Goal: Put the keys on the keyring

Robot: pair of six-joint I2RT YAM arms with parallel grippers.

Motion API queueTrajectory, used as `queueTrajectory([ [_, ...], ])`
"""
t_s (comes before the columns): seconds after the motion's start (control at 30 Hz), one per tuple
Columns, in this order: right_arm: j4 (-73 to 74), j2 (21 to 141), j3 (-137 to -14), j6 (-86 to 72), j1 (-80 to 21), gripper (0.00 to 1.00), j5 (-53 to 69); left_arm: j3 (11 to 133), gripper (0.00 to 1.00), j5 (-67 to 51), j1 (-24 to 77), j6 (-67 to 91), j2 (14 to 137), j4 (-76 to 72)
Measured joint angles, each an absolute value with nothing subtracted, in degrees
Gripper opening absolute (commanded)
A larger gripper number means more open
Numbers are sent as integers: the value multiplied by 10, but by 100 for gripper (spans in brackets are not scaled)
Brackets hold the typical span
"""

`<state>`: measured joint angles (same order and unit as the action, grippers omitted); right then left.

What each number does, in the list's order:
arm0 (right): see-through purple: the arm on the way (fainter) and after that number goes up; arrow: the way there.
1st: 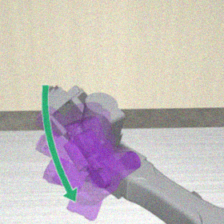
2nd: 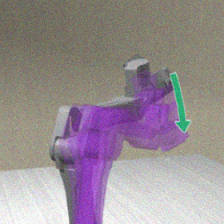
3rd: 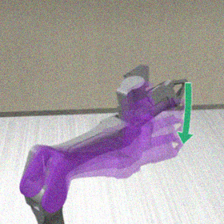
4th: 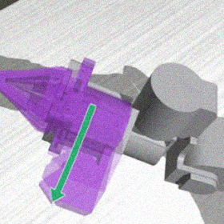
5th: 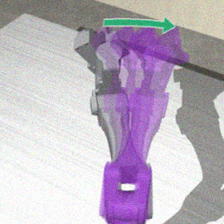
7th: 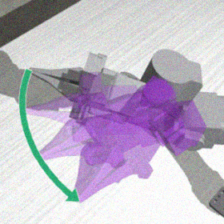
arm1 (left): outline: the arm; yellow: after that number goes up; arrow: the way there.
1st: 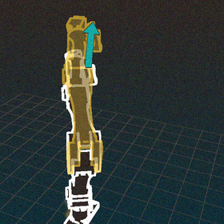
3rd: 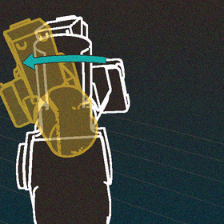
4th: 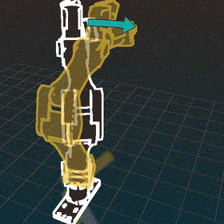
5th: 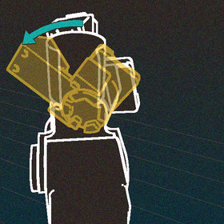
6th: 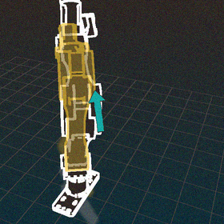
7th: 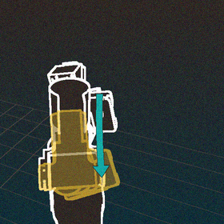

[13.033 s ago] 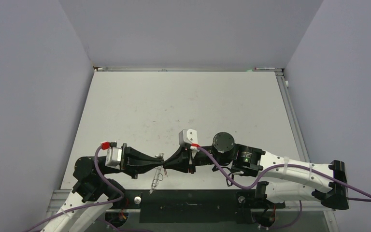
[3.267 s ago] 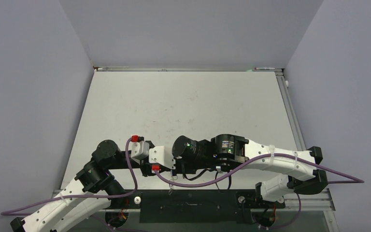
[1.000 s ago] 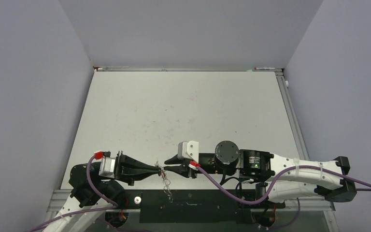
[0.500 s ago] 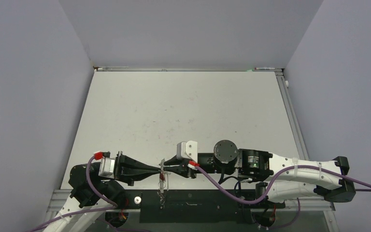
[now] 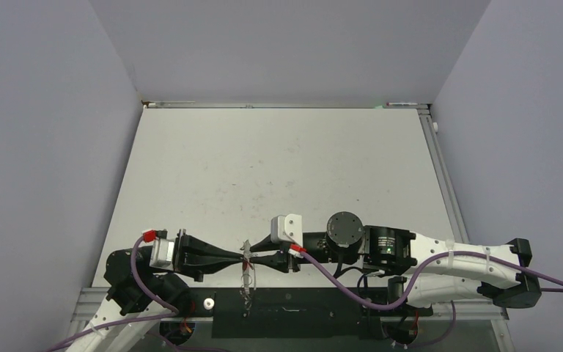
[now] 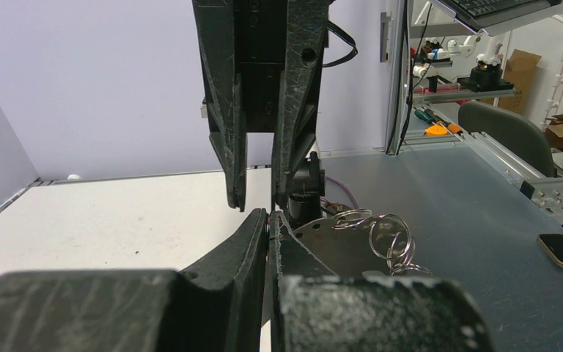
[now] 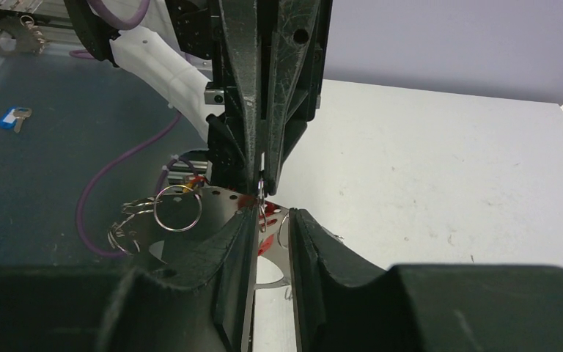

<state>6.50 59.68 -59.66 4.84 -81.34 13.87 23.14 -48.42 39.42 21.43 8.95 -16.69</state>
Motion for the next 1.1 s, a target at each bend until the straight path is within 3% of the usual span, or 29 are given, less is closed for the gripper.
queueTrajectory([
  [0.53,65,599,-592,38,-810,21,169,231,0,-484,393,215,90,-167],
  [0.77,67,612,-592,39,-809,5,169,231,0,-485,393,215,90,-167],
  [1.1,66,612,-590,36,-806,5,168,231,0,-485,393,215,90,-166],
])
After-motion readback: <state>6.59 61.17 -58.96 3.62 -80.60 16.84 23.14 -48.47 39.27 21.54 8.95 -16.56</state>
